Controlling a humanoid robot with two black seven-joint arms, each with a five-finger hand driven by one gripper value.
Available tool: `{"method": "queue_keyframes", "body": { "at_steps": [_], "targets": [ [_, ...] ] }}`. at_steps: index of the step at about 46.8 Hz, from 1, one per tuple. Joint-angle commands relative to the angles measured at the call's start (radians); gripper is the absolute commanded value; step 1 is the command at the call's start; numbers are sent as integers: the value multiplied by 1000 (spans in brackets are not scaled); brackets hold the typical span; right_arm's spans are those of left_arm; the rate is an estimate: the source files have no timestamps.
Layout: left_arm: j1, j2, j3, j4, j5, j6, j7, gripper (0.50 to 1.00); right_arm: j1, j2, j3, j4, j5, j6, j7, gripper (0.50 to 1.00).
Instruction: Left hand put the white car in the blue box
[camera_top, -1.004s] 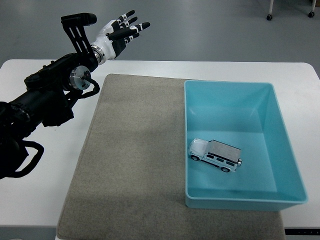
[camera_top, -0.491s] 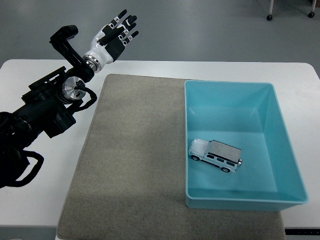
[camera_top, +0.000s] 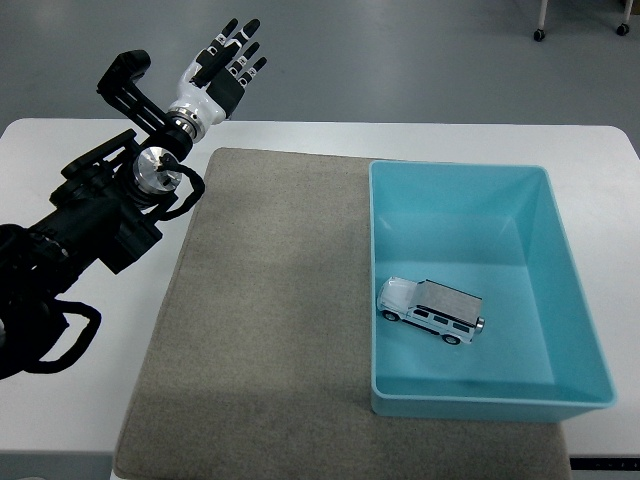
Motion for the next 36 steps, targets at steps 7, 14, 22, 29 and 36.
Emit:
{"method": "queue_keyframes", "body": {
  "at_steps": [7, 14, 22, 29, 36],
  "targets": [
    [-12, 9, 1, 1, 8, -11, -1, 1000, 0, 0, 0, 0, 0, 0, 0, 936],
    [-3, 10, 0, 1, 9, -17, -1, 1000, 0, 0, 0, 0, 0, 0, 0, 936],
    [-8, 6, 0, 1, 9, -20, -1, 1000, 0, 0, 0, 0, 0, 0, 0, 936],
    [-9, 3, 0, 1, 11, -19, -1, 1000, 0, 0, 0, 0, 2, 0, 0, 936],
    [-9, 2, 0, 1, 11, -19, -1, 1000, 2, 0, -2, 11, -6, 9, -5, 936]
  ]
}}
